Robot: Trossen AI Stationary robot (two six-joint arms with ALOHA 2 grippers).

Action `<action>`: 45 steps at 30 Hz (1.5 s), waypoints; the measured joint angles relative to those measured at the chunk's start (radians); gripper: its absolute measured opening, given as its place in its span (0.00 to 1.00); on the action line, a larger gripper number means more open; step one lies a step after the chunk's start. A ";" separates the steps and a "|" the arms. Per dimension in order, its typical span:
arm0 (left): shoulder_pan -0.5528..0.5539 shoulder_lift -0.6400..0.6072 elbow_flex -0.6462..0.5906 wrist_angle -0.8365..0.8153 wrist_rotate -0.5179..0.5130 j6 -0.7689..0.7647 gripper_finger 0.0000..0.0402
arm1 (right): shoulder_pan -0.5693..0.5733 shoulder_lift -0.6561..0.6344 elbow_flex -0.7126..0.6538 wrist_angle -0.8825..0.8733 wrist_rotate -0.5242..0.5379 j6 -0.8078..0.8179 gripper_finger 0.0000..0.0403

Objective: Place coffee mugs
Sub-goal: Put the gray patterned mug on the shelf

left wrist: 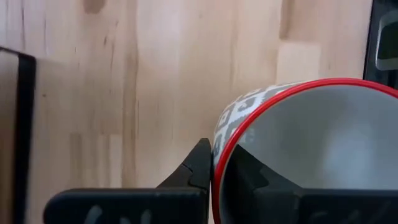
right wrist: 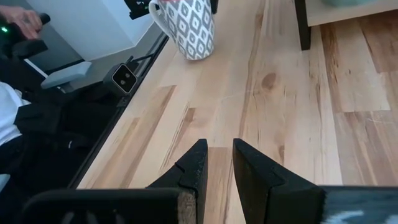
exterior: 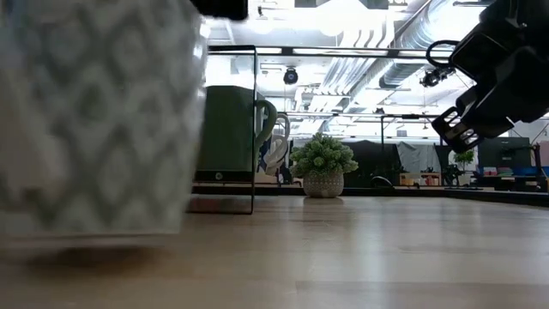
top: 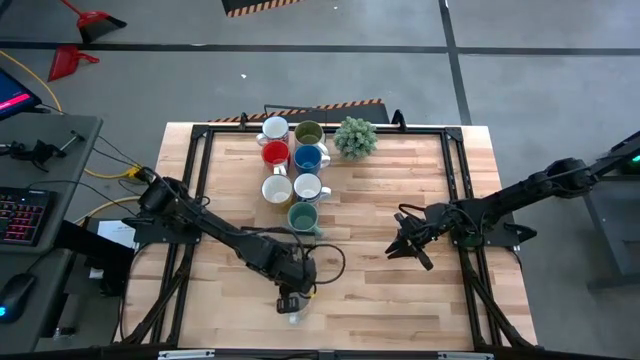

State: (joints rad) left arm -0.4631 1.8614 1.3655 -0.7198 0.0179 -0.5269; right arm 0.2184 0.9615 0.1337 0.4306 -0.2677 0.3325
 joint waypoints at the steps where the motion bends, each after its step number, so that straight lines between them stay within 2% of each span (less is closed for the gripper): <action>1: -0.005 0.000 0.014 -0.028 -0.001 0.032 0.03 | 0.000 0.000 0.000 -0.001 0.003 0.000 0.14; 4: -0.014 0.000 0.068 -0.113 -0.002 0.107 0.03 | 0.000 0.000 0.000 -0.003 0.023 0.000 0.14; 16: -0.008 -0.027 0.327 -0.648 -0.063 0.355 0.03 | 0.000 0.000 0.000 -0.001 0.037 0.007 0.14; 24: 0.041 -0.189 0.336 -0.831 -0.068 0.402 0.03 | 0.000 0.000 0.000 0.060 0.039 0.007 0.14; 35: 0.166 -0.461 0.300 -0.851 -0.094 0.590 0.03 | 0.000 0.000 0.000 0.175 0.068 0.007 0.14; 45: 0.425 -0.568 0.214 -0.853 -0.148 0.795 0.03 | 0.000 0.000 0.000 0.184 0.091 0.007 0.14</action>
State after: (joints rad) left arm -0.0382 1.2938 1.5799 -1.5732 -0.1299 0.2677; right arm 0.2188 0.9619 0.1337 0.6144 -0.1764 0.3397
